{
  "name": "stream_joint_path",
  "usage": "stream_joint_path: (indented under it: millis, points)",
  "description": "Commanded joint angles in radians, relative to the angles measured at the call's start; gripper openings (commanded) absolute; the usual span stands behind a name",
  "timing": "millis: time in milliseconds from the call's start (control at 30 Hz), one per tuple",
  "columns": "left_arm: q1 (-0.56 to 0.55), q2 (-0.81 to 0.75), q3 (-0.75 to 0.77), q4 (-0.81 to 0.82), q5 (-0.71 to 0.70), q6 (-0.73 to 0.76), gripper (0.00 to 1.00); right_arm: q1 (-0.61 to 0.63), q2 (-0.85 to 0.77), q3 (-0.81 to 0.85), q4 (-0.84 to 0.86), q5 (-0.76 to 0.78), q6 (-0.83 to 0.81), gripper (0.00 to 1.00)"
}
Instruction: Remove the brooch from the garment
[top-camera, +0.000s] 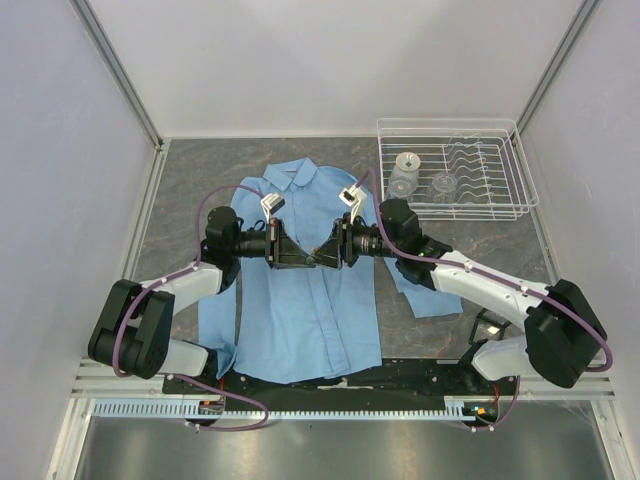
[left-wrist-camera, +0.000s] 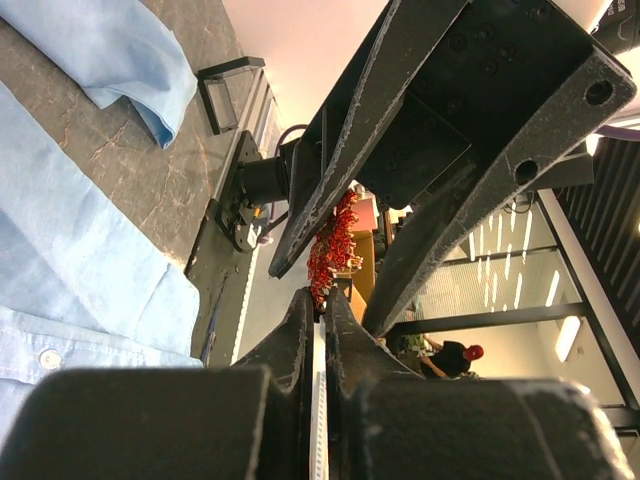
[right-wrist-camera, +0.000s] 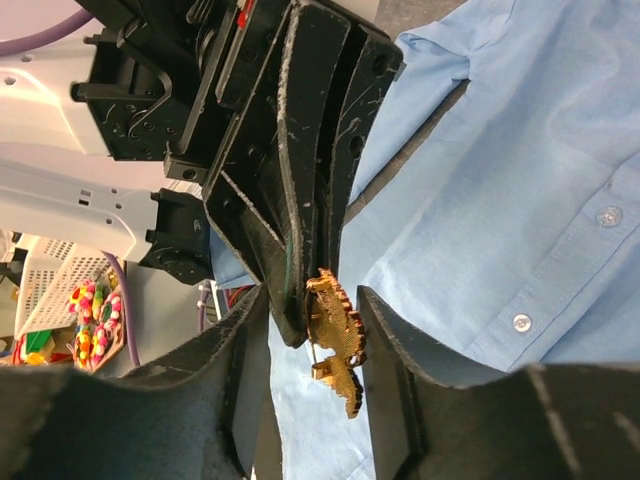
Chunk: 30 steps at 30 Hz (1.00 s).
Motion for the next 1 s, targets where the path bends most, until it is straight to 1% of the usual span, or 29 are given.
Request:
stream_joint_path:
  millis: [0,100,267,367,400,433,600,700,767,833,900,967]
  points:
    - [-0.004,-0.017,0.020,0.048,0.003,-0.005,0.02,0.008,-0.048,-0.005,0.006,0.010,0.001,0.53]
    - [-0.004,-0.014,0.020,0.048,0.003,-0.004,0.02,0.006,-0.076,-0.005,-0.012,0.025,0.000,0.60]
    - [-0.004,-0.011,0.020,0.048,0.009,-0.007,0.02,-0.026,-0.118,-0.013,-0.038,0.014,0.006,0.61]
    - [-0.004,-0.011,0.022,0.049,0.010,-0.007,0.02,-0.061,-0.130,-0.021,-0.049,-0.025,0.000,0.53]
    - [-0.003,-0.013,0.020,0.049,0.010,-0.007,0.02,-0.068,-0.125,-0.021,-0.051,-0.038,-0.002,0.45]
    - [-0.003,-0.013,0.020,0.051,0.012,-0.008,0.02,-0.072,-0.124,-0.019,-0.052,-0.047,-0.005,0.42]
    - [-0.006,-0.013,0.022,0.057,0.015,-0.011,0.02,-0.072,-0.102,-0.007,-0.054,-0.070,-0.023,0.30]
    - [-0.006,-0.013,0.020,0.060,0.016,-0.013,0.02,-0.074,-0.093,-0.002,-0.055,-0.073,-0.032,0.29]
    - [-0.006,-0.013,0.020,0.071,0.016,-0.019,0.02,-0.074,-0.090,-0.002,-0.064,-0.068,-0.038,0.33]
    - [-0.006,-0.013,0.019,0.077,0.018,-0.022,0.02,-0.072,-0.084,-0.004,-0.064,-0.067,-0.046,0.34]
    - [-0.006,-0.013,0.017,0.085,0.019,-0.027,0.02,-0.072,-0.079,-0.007,-0.064,-0.065,-0.048,0.34]
    - [-0.006,-0.013,0.016,0.092,0.021,-0.036,0.02,-0.072,-0.067,-0.008,-0.054,-0.071,-0.045,0.31]
